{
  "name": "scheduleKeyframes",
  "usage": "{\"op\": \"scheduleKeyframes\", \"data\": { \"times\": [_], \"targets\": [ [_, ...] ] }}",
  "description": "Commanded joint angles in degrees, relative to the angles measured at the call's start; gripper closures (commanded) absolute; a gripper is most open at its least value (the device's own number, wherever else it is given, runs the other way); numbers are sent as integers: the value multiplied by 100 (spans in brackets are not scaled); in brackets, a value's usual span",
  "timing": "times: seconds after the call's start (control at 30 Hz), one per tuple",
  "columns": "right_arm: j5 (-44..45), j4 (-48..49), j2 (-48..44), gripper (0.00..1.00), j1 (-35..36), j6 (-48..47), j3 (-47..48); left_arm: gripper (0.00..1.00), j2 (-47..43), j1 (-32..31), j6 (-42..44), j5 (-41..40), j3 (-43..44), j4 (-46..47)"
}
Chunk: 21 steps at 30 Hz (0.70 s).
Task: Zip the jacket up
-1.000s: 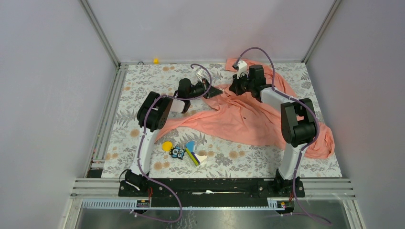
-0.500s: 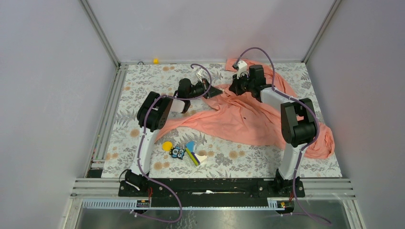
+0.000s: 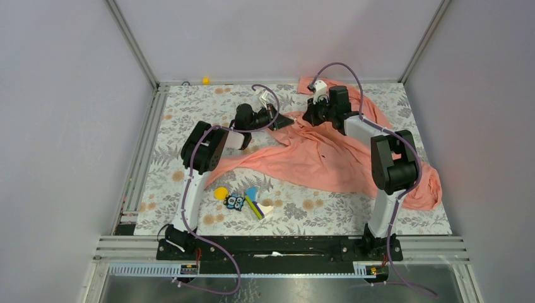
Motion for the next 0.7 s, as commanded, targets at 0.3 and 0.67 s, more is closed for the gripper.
{"op": "scheduleKeyframes", "data": {
  "times": [0.3, 0.67],
  "targets": [
    [93, 90, -3, 100, 57, 81, 253, 100, -310, -24, -64, 2, 33, 551],
    [30, 321, -141, 100, 57, 107, 75, 100, -265, -57, 175, -50, 196, 41]
  ]
}}
